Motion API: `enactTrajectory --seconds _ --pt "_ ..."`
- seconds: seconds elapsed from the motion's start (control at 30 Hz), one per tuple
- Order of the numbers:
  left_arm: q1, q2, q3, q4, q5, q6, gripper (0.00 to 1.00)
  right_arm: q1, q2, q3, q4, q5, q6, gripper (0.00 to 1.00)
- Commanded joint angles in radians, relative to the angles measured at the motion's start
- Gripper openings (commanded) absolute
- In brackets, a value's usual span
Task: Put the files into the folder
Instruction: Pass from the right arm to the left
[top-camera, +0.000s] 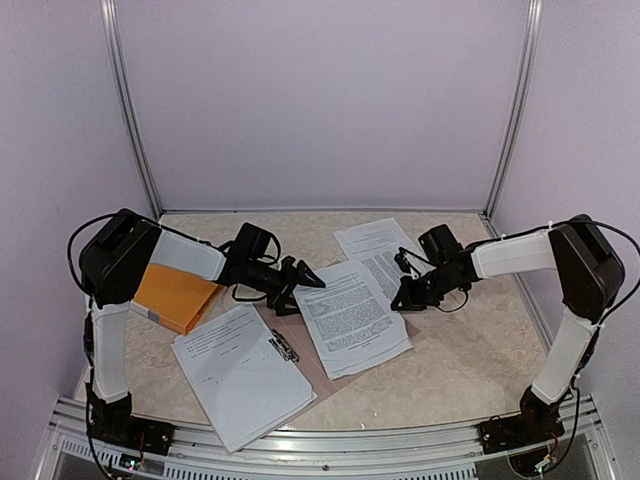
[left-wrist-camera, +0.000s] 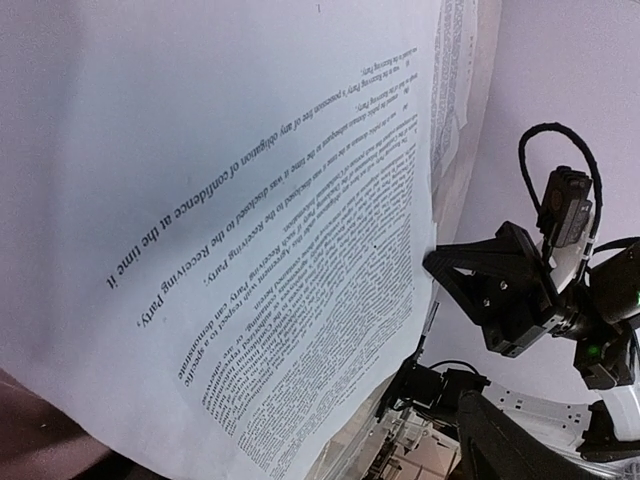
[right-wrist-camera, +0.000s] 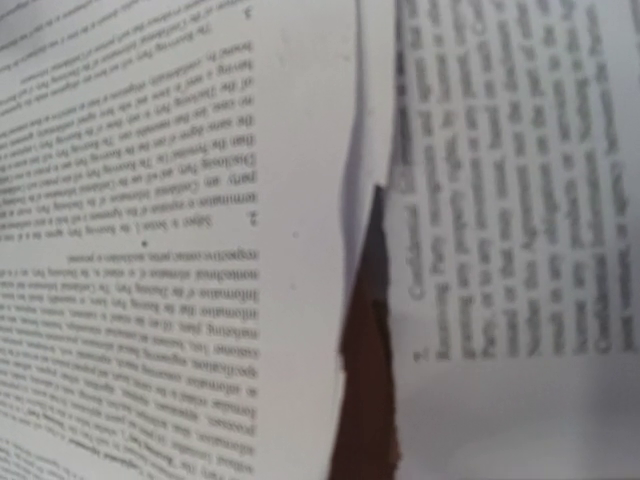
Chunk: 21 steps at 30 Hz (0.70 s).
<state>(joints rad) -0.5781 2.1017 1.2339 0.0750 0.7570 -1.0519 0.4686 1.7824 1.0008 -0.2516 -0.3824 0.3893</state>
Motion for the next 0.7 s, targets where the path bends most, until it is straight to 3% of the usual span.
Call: enactTrajectory --seconds 0.0,0.37,0.67 --pt "-0.011 0.041 -0.004 0.064 -0.01 -0.01 0.83 -0.005 -0.055 -0.037 0.067 -0.022 0.064 0.0" --pt "-0.014 0.094 0.015 0.223 0.057 -0.045 0.46 0.004 -0.063 -0.07 0.092 -0.023 0.089 0.0" --pt "-0.013 0.047 0.054 0.121 0.065 0.062 0.1 0.005 -0.067 -0.031 0.005 0.044 0.025 0.0"
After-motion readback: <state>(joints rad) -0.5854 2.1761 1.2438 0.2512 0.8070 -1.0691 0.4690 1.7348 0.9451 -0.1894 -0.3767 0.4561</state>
